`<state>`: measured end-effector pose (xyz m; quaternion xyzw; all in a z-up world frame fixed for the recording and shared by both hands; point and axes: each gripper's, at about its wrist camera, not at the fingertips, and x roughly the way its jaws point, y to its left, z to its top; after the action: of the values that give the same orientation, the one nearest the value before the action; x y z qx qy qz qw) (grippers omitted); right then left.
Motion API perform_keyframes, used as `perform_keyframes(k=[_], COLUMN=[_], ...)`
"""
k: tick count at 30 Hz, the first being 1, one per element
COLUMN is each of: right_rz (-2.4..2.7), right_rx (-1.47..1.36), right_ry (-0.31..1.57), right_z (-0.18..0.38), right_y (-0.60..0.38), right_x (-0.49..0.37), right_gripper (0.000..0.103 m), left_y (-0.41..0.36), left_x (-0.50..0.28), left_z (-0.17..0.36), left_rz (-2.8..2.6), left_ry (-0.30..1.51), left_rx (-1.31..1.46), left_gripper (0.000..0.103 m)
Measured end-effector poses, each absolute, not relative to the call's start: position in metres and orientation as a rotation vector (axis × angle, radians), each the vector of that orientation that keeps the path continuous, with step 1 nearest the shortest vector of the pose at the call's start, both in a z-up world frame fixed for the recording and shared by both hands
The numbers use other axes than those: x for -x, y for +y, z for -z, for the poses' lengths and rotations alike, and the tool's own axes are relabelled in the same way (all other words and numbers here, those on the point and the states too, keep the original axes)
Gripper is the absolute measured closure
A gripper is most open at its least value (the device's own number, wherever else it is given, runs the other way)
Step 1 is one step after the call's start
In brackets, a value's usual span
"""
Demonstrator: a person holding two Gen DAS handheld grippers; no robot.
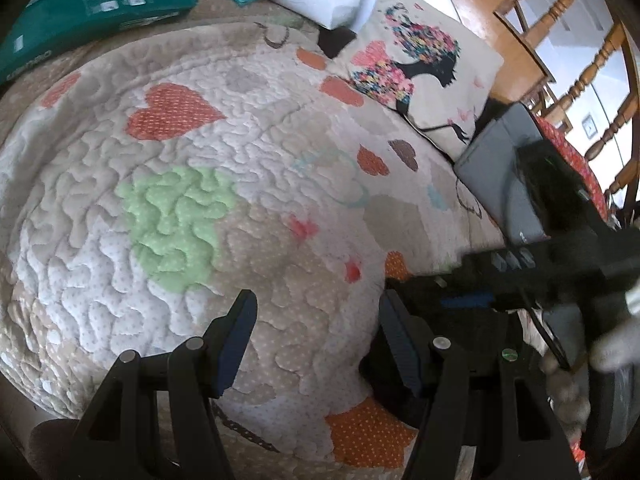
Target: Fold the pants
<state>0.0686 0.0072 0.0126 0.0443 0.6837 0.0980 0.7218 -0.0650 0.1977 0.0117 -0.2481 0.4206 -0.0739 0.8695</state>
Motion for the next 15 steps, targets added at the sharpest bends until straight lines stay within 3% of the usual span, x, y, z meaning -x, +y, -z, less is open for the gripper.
perform_keyframes(k=[2, 6, 8, 11, 15], right_rz=[-0.191, -0.2, -0.215, -0.237, -0.275], right_rx=[-0.1, 0.05, 0.133, 0.082, 0.004], right_ry=[1.548, 1.561, 1.538, 1.529, 1.521], right_z=[0.002, 0.015, 0.011, 0.007, 0.009], right_y=[0.014, 0.034, 0.039, 0.029, 0.006], right_x=[-0.08, -0.088, -0.084, -0.084, -0.088], right_gripper=[0.036, 0.036, 0.051, 0.066, 0.071], left_y=[0.195, 0.181, 0.164, 0.135, 0.107], left_x=[0.065, 0.063, 0.058, 0.051, 0.047], left_z=[-0.01, -0.008, -0.005, 0.003, 0.008], left_rz=[0.174, 0.228, 0.31, 0.373, 0.33], left_ry=[0.891, 0.916, 0.948, 1.009, 1.014], left_rx=[0.511, 0.467, 0.433, 0.362, 0.225], left_gripper=[0.041, 0.04, 0.039, 0.039, 0.031])
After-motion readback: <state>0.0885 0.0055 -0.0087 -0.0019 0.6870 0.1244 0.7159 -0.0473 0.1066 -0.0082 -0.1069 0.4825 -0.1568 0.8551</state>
